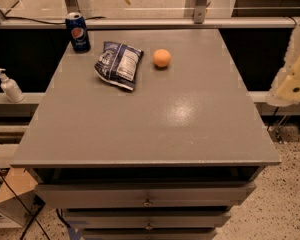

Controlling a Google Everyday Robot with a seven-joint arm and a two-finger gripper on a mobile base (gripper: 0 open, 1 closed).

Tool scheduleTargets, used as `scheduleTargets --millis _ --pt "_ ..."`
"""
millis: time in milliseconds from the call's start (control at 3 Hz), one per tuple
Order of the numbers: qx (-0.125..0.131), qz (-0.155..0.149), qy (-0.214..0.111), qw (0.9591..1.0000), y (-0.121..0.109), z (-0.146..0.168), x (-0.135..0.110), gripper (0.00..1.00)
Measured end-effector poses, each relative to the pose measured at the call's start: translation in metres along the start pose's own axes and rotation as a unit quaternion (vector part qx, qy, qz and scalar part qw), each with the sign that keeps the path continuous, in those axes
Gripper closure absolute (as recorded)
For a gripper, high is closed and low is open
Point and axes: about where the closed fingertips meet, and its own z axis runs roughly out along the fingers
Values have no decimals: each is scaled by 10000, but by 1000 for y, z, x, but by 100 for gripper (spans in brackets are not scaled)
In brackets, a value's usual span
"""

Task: Pick blue chip bag

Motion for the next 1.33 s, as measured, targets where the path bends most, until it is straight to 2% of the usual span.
scheduleTargets --millis 333,667,1333 --pt "70 138 -433 9989 -2 6 -21 0" --pt "242 235 -994 9945 -10 3 -50 0" --pt "243 235 -994 9945 -10 3 -50 0"
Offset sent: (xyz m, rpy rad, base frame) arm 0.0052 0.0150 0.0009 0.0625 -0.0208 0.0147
